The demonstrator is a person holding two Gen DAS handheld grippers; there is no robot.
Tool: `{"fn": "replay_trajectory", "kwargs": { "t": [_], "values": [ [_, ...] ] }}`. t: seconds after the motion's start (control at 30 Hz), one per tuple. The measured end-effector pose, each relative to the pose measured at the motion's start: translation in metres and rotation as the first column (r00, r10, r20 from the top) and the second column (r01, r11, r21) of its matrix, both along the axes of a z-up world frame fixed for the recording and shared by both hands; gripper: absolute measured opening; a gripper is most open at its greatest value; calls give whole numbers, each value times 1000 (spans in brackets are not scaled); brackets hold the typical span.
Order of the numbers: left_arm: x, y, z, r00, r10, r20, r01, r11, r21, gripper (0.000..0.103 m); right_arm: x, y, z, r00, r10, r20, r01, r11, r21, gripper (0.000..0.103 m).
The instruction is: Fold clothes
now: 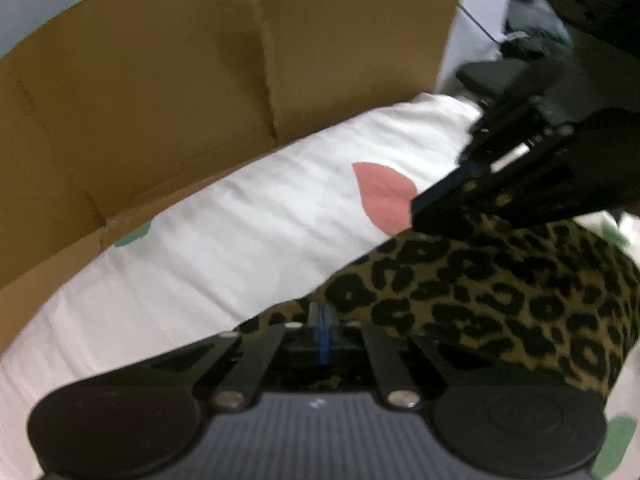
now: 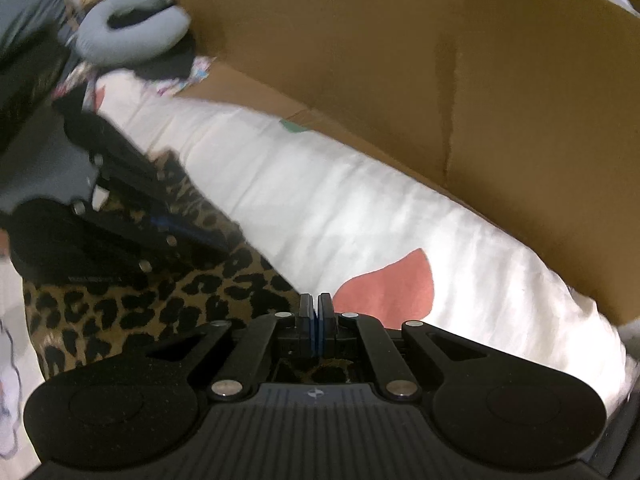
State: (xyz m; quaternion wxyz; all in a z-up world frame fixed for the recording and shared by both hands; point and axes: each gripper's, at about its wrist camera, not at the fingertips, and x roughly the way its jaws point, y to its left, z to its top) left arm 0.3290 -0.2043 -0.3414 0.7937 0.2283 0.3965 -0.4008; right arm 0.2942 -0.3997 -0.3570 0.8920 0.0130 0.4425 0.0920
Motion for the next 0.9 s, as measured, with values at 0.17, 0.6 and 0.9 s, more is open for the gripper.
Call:
{"fn": "replay_trajectory", "kwargs": {
  "t": [0.17, 0.6, 0.9],
  "values": [
    [2, 0, -1, 1000, 18, -14, -18, 1000, -11, 2, -16, -17, 16, 999, -47, 1, 47, 997, 66, 4],
    [1, 0, -2, 999, 32, -10, -32, 999, -21, 2, -46, 29, 1, 997, 70, 41, -68, 997, -45, 38],
    [-5, 8, 17, 997, 75, 21, -73, 994, -81, 6, -34, 24, -10, 999, 32, 25, -31, 998, -46, 36]
  ]
}}
